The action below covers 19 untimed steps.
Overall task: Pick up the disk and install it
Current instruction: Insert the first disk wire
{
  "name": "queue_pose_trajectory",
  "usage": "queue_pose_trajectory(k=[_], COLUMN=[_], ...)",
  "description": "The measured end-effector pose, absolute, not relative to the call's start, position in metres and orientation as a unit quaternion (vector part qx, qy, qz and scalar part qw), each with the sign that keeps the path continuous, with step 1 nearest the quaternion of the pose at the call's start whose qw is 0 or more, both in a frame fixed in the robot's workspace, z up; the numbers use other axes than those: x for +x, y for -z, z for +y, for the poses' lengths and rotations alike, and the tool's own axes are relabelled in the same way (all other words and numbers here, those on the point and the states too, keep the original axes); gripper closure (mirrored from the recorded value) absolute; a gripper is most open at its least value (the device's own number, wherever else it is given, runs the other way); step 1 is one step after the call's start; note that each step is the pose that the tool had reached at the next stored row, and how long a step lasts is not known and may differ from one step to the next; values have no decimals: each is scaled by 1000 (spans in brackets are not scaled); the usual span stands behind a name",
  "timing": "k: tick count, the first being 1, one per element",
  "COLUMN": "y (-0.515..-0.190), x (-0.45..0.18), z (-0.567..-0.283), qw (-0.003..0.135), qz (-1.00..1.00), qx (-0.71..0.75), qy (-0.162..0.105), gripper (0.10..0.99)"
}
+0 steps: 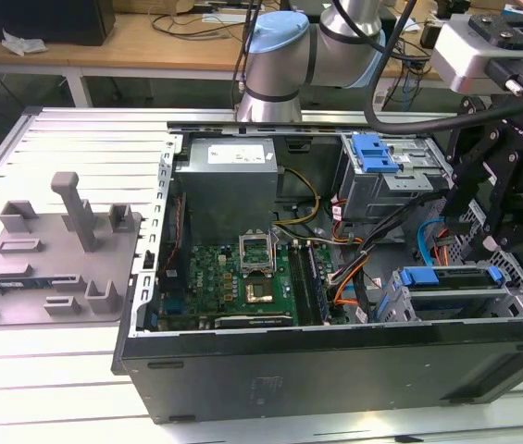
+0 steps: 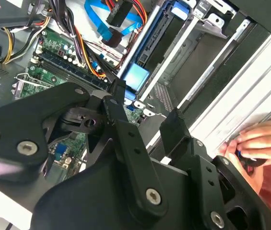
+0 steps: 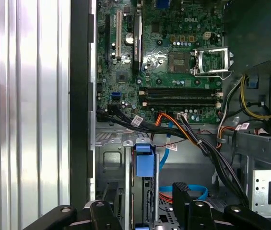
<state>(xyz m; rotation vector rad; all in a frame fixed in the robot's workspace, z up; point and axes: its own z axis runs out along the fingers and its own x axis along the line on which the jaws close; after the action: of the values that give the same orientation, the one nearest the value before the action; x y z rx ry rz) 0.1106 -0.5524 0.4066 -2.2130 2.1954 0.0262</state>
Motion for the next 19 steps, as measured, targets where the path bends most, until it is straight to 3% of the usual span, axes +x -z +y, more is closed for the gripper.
queue_pose_trajectory(k=[2,6,10,16,19], y=[-406,-406,-405,-402,-402], x=[111,111,111,111,113], z=[-550,-514,-500,-471,-455], qw=[10,-44,-68,-70,-70], qz=[704,703,701,700,700], qx=[-710,-709,-707,-706,-706], qy=[-7,47,71,74,74], gripper=[522,522,522,537,733])
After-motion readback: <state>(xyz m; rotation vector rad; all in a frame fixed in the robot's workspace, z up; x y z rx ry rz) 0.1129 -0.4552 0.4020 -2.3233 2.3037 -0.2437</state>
